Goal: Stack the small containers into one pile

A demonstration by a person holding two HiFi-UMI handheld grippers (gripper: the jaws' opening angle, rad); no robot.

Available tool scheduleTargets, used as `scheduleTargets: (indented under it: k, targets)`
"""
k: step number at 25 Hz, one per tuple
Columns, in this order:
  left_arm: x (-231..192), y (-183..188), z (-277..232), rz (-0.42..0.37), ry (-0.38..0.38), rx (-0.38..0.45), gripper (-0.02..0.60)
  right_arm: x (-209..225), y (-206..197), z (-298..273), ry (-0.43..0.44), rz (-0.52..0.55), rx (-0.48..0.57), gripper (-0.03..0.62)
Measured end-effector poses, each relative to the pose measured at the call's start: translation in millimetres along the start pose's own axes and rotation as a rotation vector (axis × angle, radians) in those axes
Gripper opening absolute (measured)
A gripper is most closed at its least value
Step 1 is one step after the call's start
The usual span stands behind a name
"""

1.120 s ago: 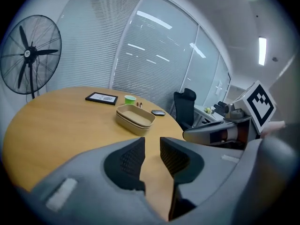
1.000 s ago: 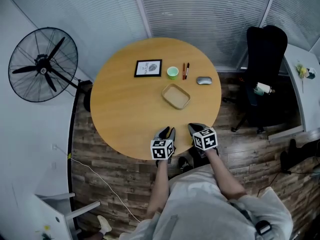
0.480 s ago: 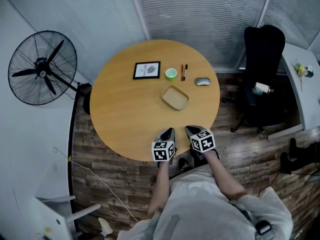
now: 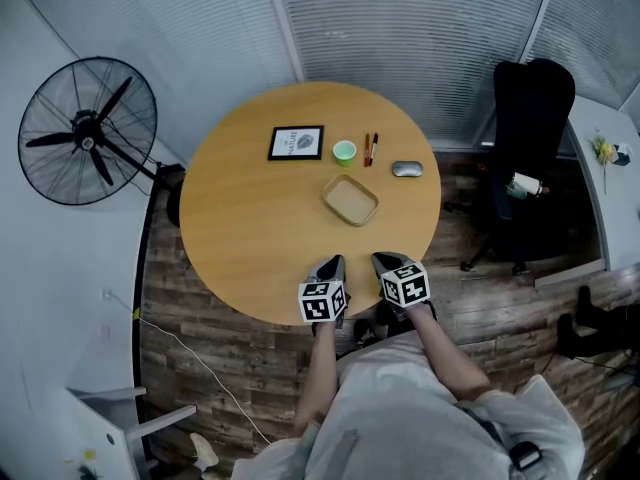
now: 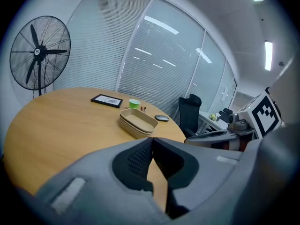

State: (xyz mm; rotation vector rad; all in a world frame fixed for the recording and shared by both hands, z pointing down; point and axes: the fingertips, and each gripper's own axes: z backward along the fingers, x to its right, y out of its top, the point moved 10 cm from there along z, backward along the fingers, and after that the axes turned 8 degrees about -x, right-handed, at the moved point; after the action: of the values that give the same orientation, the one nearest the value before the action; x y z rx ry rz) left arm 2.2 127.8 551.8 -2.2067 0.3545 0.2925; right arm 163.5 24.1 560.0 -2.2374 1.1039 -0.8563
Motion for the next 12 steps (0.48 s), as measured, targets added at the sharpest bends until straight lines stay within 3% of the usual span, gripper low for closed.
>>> scheduleTargets:
  k: [12]
  targets:
    - [0.3, -3.1, -3.5, -0.006, 0.014, -0.023, 0.006, 3.7, 4.5, 2.3, -0.008, 0.006, 0.022, 0.0]
